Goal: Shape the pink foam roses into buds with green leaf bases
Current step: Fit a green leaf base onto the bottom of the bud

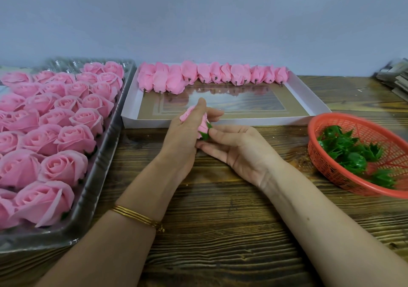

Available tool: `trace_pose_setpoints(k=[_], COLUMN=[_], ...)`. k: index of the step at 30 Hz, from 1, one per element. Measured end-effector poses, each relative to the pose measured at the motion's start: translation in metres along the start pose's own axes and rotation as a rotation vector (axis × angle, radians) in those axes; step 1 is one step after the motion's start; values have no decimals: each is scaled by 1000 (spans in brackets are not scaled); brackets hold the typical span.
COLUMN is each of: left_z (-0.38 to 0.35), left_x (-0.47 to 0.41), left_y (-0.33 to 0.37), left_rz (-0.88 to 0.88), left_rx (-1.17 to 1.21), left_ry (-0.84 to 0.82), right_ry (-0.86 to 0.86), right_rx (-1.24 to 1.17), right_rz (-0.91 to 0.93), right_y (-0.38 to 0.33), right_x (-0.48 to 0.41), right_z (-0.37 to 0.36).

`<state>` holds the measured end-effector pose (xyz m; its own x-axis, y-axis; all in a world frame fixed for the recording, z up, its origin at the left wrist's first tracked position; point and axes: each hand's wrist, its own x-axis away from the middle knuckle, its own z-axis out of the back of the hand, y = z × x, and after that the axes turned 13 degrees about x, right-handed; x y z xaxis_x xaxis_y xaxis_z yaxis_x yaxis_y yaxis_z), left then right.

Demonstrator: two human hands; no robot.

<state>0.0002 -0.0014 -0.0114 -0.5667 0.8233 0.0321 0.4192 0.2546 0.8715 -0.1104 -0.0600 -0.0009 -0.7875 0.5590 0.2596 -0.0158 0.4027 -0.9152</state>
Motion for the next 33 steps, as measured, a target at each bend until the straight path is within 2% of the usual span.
trace_pose_setpoints(k=[9, 19, 33], left_z=[-1, -1, 3], left_x=[2, 2, 2], left_y=[2, 3, 3], left_rz=[42, 9, 47], left_rx=[-6, -10, -16], left_ry=[-26, -16, -60], right_ry=[84, 28, 87], right_rx=[-4, -111, -35], right_rz=[54, -2, 120], right_y=[3, -5, 2], right_x=[-1, 3, 1], right_z=[0, -5, -5])
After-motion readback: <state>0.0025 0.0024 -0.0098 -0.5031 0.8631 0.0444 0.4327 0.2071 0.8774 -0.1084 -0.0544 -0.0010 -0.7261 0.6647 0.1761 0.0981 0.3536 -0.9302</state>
